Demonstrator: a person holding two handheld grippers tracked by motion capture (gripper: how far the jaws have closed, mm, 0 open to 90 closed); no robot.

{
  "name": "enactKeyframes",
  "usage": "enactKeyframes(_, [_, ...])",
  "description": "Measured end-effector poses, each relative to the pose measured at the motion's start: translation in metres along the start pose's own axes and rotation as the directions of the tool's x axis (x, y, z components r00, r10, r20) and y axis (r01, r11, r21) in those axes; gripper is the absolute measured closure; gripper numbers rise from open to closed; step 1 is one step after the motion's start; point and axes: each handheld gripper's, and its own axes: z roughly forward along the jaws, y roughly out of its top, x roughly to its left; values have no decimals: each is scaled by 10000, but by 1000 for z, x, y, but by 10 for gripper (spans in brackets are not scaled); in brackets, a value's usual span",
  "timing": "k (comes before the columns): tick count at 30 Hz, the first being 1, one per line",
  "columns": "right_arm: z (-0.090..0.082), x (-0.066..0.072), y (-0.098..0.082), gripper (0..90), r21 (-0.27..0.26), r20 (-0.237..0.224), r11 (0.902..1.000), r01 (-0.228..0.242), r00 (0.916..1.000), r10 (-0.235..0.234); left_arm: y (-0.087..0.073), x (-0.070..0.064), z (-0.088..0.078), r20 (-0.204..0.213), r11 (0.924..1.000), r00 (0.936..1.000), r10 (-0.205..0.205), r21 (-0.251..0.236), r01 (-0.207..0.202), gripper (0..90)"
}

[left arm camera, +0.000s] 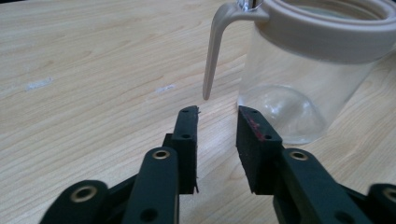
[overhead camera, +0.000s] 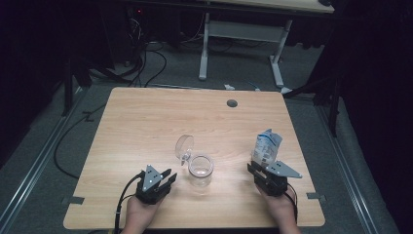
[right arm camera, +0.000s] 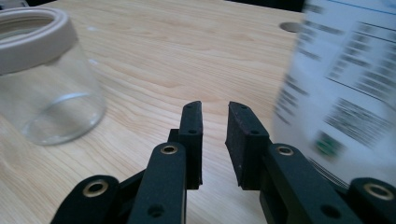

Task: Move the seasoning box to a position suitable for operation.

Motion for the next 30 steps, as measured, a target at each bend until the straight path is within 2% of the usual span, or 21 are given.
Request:
enactKeyframes(2, [-8, -5, -2, 745, -88, 152, 9999, -100, 9998, 102, 1, 1, -2, -25, 9999, 9999, -112, -117, 111, 665])
enactKeyframes(3, [-16, -7, -4, 736, -153, 282, 9998, -84, 9996, 88, 1, 2, -3, -12, 9995, 9997, -255, -178, 255, 651])
enactKeyframes(5, [-20, -9, -5, 730, -182, 320, 9998, -85, 9994, 90, 0, 4, -4, 33, 9982, 9984, -566, -219, 567, 646])
enactKeyframes(10, [-36, -15, -6, 705, -358, 467, 9992, -161, 9988, 177, -2, 7, -9, -187, 9958, 9961, -864, -334, 858, 626])
enactKeyframes(14, [-45, -24, -8, 671, -410, 725, 9989, -222, 9971, 252, -2, 8, -8, -258, 9952, 9957, -891, -438, 879, 608])
enactKeyframes(16, [-48, -32, -7, 641, -487, 846, 9978, -443, 9952, 483, -2, 8, -7, -274, 9957, 9962, -829, -441, 817, 602])
enactKeyframes(20, [-48, -43, -7, 592, -488, 1073, 9960, -744, 9911, 793, -4, 7, -6, -301, 9969, 9972, -684, -422, 671, 595])
enactKeyframes(24, [-43, -48, -6, 559, -407, 1129, 9959, -813, 9899, 854, -4, 6, -5, -223, 9968, 9975, -669, -444, 658, 592])
enactKeyframes(30, [-33, -50, -1, 493, -268, 1058, 9977, -615, 9923, 640, -5, 4, -6, -154, 9973, 9982, -583, -447, 576, 590])
